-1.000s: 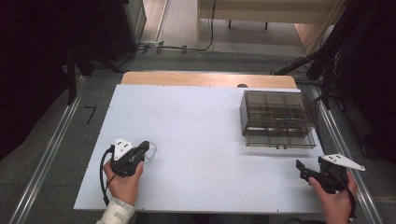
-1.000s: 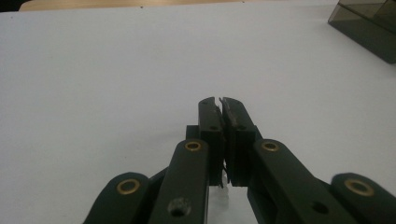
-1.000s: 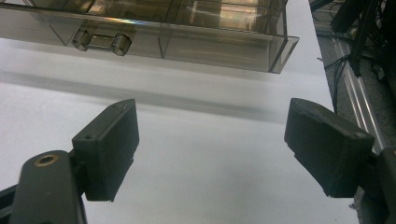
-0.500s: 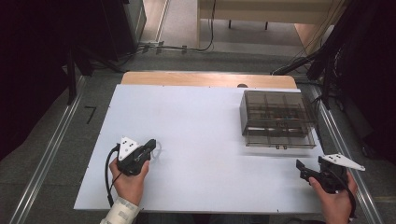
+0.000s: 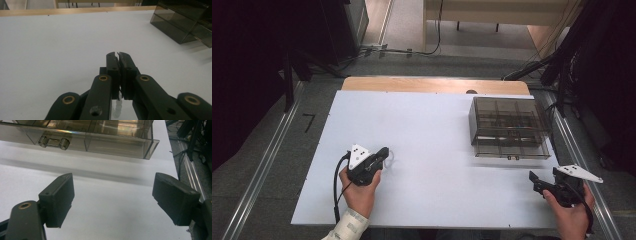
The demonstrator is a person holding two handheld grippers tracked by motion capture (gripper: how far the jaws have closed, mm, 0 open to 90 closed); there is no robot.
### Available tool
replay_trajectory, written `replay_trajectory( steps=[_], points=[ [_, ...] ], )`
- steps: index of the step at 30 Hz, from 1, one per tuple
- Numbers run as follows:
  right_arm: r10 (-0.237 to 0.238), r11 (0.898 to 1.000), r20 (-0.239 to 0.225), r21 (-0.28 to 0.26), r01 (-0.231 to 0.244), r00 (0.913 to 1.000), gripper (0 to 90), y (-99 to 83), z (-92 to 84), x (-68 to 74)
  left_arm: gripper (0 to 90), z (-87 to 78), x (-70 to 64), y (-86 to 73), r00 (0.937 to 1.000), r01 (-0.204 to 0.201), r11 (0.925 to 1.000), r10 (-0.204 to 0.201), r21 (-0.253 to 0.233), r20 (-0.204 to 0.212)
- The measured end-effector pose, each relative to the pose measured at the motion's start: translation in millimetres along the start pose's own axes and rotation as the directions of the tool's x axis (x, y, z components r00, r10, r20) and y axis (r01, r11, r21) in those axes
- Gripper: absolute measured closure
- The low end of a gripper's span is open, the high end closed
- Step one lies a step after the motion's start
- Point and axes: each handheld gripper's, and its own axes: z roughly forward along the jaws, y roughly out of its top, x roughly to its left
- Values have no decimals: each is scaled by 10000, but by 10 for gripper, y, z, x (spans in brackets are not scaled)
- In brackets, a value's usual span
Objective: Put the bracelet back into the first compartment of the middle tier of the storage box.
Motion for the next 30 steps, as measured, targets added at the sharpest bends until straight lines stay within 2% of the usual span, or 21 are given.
replay_trajectory(
  steps=[2, 18, 30],
  points=[
    [-26, 10000, -3, -25, 26, 10000, 162, 1, 0, -3, 882, 29, -35, 6, 9999, -5, 10000, 5, -36, 164],
    [-24, 10000, -13, -13, 24, 10000, 162, 3, 2, 0, 882, 232, -250, 37, 9974, -53, 10000, 59, -83, 722],
    [24, 10000, -2, 41, -24, 10000, 162, 1, 5, -1, 882, 359, -401, 55, 9932, -54, 9999, 72, -152, 1161]
  ],
)
